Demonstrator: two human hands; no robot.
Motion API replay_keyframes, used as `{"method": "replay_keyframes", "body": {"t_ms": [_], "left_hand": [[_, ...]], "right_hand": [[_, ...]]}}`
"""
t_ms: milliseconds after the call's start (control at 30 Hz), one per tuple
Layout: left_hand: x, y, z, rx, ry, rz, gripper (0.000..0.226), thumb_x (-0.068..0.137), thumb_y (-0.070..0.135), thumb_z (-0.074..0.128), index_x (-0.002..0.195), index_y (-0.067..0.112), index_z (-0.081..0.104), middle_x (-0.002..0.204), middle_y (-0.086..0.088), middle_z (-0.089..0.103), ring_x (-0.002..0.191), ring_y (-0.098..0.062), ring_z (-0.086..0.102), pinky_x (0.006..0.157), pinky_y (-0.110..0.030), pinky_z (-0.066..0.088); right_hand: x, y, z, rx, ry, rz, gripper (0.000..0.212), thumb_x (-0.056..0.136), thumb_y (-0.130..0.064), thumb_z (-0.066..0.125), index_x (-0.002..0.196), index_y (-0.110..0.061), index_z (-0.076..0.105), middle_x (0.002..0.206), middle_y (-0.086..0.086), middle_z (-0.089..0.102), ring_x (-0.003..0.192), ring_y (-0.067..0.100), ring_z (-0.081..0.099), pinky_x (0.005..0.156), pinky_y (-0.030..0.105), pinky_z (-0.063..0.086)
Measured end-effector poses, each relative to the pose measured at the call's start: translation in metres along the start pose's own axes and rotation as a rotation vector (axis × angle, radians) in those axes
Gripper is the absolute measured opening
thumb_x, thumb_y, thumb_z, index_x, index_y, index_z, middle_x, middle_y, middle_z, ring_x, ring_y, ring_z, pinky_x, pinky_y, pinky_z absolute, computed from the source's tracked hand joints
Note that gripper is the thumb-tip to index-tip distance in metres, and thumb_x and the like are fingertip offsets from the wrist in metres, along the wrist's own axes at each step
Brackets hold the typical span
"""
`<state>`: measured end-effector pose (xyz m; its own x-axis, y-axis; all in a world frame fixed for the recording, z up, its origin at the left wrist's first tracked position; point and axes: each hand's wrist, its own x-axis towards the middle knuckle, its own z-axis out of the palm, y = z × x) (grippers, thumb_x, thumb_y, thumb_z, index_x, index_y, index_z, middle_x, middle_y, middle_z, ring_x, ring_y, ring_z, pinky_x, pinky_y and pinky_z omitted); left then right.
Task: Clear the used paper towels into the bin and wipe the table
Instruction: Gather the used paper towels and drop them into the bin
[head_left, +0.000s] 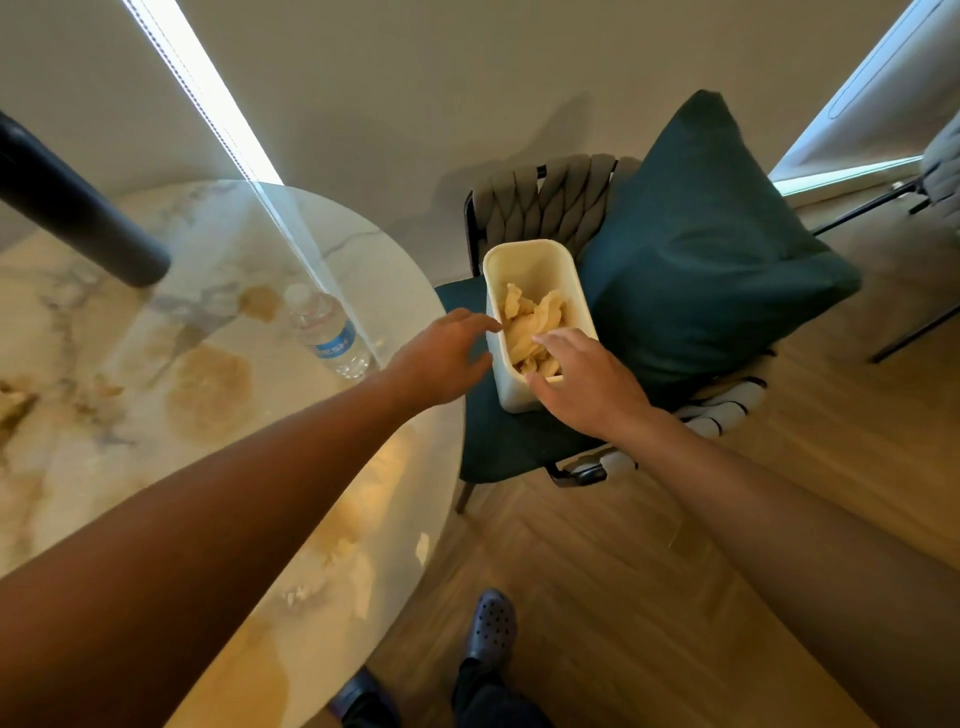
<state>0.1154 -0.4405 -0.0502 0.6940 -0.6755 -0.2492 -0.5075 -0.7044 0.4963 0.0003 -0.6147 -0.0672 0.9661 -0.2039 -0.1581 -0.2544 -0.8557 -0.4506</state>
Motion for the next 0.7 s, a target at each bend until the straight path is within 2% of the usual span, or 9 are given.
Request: {"method": "replay_keyframes", "body": {"t_ms": [333,700], "left_hand": [[-0.098,-0.038,-0.025,-0.012,0.091,-0.056,0.042,0.098,0.035,0.059,0.139,0.028,0.051,0.141,0.002,0.054,0.127,-0.018,0.054,0.107,-0.036,0.046],[-0.204,-0.149,-0.074,-0.007,0.181,-0.153,0.041,0.097,0.037,0.059,0.137,0.029,0.053,0.135,0.003,0.055,0.121,-0.016,0.055,0.099,-0.033,0.048]], "right_hand": [[-0.029,-0.090,0.003,-0.008,0.003,-0.092,0.055,0.098,-0.052,0.054,0.147,-0.028,0.044,0.148,-0.004,0.048,0.133,0.017,0.047,0.106,0.037,0.042],[-0.032,-0.226,0.043,-0.002,-0.014,-0.280,0.052,0.098,-0.050,0.056,0.144,-0.027,0.047,0.148,-0.004,0.049,0.131,0.016,0.050,0.100,0.029,0.044]]}}
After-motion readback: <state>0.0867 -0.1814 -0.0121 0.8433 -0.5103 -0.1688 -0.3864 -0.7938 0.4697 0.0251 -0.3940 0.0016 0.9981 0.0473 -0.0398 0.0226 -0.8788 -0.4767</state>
